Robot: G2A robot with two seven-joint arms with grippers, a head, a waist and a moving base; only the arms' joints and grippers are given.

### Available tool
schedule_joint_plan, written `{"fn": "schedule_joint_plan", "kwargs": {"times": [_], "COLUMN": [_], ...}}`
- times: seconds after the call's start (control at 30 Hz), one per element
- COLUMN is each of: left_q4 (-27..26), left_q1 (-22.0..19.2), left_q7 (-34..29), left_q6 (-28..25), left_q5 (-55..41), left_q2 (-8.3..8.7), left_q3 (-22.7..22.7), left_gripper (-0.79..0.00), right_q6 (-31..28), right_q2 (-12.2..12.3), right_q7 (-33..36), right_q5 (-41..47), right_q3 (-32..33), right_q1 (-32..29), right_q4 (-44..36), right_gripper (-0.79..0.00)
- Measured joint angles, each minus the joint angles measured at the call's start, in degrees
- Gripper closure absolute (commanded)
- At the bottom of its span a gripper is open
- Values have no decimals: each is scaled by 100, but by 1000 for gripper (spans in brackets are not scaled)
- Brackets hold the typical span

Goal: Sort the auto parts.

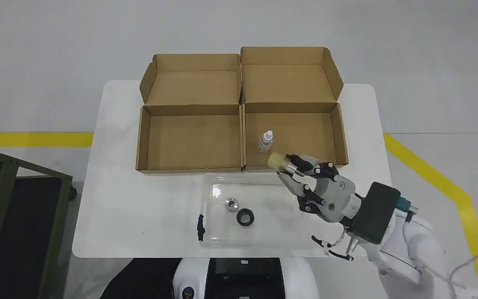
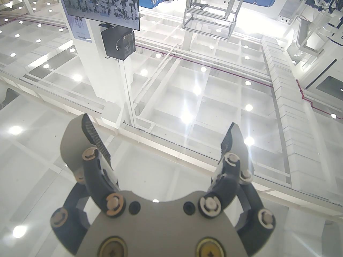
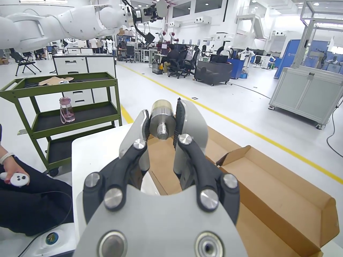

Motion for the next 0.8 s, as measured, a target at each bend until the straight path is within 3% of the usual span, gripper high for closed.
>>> {"fn": "schedule_joint_plan", "kwargs": {"times": [0.53, 0.8], "left_q4": [0, 0], "left_q1": [0, 0], "left_q7": [0, 0], "left_q6": [0, 0], "left_q5": [0, 0], "left_q2": [0, 0], "left_q3": [0, 0], "left_gripper": [-785, -785], "right_q6": [379, 601], "right_q2": [-24, -14], "right_q7": [1121, 2195], "right_q5": [-130, -309], "right_q3": [-359, -414], "right_q1": [789, 1219], "right_q4": [802, 1363], "right_gripper": [0, 0]}}
